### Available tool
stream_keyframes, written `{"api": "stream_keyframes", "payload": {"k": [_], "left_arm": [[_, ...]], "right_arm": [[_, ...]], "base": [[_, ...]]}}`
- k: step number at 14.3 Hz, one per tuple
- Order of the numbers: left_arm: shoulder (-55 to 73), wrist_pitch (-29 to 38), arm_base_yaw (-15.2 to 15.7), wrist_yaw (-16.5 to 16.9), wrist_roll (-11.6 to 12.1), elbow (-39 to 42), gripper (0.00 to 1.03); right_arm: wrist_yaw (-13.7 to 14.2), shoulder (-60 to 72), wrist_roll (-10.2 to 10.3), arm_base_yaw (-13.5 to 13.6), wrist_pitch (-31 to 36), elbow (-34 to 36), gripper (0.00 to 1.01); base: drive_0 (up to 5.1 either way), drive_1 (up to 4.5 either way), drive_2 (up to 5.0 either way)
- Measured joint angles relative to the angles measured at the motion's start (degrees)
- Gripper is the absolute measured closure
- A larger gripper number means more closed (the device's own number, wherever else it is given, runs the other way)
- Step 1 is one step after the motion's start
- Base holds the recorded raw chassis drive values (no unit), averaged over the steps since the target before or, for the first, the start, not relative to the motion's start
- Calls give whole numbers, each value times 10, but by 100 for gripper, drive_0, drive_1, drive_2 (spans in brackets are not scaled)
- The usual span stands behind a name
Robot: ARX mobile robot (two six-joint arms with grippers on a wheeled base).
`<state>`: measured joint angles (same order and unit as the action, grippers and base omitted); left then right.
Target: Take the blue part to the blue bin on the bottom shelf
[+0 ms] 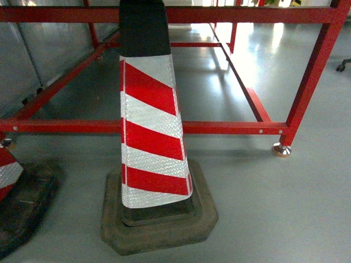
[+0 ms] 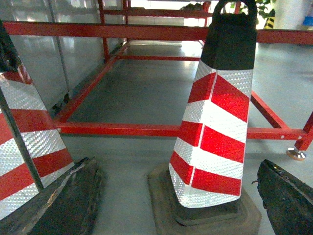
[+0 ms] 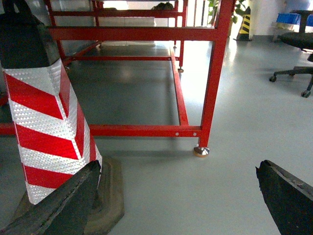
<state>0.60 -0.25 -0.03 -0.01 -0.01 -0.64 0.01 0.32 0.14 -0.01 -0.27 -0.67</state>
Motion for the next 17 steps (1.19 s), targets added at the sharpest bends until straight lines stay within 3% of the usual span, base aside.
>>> {"api": "stream_keyframes", "payload": {"k": [17], "left_arm": [[0, 0, 0, 0, 0, 0, 5]], "right_arm": [[1, 0, 0, 0, 0, 0, 3]], "base": [[0, 0, 0]]}}
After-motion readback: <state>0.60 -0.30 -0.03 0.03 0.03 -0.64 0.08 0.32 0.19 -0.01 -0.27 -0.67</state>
